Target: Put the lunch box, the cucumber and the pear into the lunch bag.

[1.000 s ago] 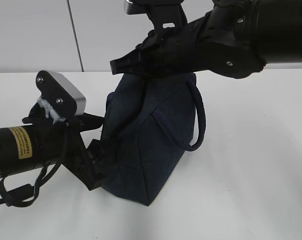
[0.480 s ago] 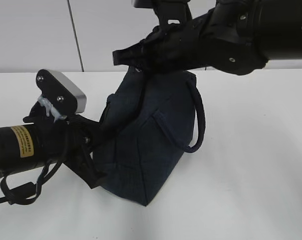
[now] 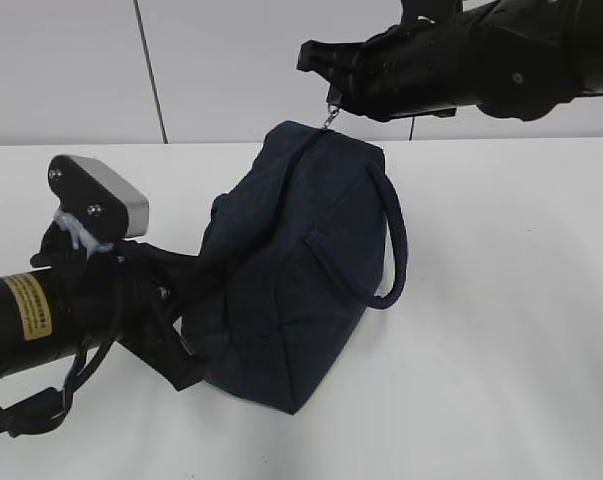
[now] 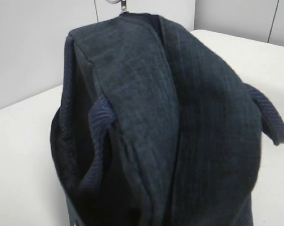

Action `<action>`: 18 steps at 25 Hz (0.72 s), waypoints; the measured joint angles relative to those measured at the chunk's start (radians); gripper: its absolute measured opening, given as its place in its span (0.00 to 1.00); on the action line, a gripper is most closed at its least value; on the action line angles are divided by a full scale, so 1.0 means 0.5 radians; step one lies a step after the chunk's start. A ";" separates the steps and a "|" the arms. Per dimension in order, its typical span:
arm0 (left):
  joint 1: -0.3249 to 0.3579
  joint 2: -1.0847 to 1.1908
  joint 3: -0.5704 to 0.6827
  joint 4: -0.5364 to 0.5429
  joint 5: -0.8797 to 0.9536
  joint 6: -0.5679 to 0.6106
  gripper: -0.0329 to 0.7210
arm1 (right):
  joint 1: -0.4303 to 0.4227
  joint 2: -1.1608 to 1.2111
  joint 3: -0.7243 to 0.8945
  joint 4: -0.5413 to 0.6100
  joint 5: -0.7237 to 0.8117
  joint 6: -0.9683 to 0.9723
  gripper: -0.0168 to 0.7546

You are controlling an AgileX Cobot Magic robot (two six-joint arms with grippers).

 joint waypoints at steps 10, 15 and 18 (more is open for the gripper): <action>0.000 -0.002 0.083 -0.011 -0.120 -0.013 0.05 | -0.220 0.281 0.000 -0.012 -0.334 0.361 0.02; 0.000 -0.002 0.102 -0.019 -0.135 -0.014 0.05 | -0.369 0.506 -0.039 -0.480 -0.617 1.047 0.02; 0.000 -0.002 0.105 -0.021 -0.137 -0.014 0.05 | -0.456 0.573 -0.043 -0.799 -0.821 1.388 0.02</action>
